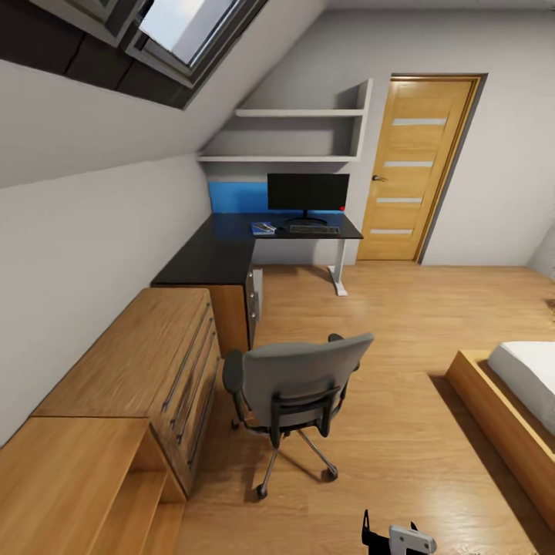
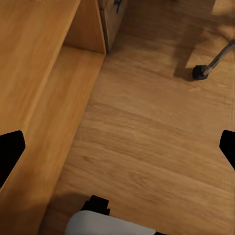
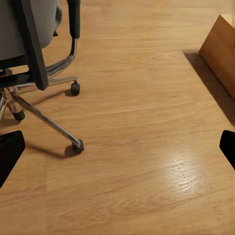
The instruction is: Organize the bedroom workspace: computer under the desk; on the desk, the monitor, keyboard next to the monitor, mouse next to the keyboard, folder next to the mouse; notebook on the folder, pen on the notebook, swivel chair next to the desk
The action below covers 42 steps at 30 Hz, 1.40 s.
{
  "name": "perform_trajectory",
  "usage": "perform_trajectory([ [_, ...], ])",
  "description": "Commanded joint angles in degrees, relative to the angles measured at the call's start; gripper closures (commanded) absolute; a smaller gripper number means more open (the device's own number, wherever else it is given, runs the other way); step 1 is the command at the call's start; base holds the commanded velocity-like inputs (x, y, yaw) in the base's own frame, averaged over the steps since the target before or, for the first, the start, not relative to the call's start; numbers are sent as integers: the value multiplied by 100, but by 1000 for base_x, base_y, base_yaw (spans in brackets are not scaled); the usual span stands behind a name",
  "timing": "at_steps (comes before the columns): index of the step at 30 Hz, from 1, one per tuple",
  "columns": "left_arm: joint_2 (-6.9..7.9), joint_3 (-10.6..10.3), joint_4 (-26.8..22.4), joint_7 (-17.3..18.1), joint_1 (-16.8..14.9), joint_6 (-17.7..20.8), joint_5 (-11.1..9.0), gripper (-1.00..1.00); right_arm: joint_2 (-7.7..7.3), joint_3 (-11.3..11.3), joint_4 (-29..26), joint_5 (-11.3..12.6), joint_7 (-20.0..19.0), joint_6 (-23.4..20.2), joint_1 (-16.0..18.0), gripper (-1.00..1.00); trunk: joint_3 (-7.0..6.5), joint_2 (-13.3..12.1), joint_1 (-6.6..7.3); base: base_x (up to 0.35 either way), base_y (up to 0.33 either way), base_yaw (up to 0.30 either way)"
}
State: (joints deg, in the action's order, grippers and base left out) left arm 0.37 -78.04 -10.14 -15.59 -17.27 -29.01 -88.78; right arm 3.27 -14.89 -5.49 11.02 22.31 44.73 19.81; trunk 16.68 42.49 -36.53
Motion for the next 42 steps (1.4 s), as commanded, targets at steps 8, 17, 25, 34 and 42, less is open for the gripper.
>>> perform_trajectory([
  [8, -16, -47, -14, -49, -5, -17, -16, -100, -1, -50, 10, 51, 21, 18, 5, -100, 119, 329, -177, 0, 0, -193],
  [17, -18, -41, -14, -49, -9, -26, -16, -100, 12, -71, 13, 50, 19, 32, 5, -100, 269, 690, -375, 0, 0, -85],
  [25, -21, -32, -14, -51, -5, -26, -19, -100, 10, -69, 11, 49, 19, 35, 5, -100, 411, 1010, -551, 0, 0, -6],
  [34, -31, -28, -14, -59, -8, -11, 0, -100, 8, -74, -1, 35, 23, 217, 5, -100, 573, 1371, -749, 0, 0, 0],
  [42, -111, -27, -33, -79, -328, 536, 15, -100, 0, -61, -457, 72, 60, -37, 51, -100, 717, 1692, -924, 0, 0, 0],
])
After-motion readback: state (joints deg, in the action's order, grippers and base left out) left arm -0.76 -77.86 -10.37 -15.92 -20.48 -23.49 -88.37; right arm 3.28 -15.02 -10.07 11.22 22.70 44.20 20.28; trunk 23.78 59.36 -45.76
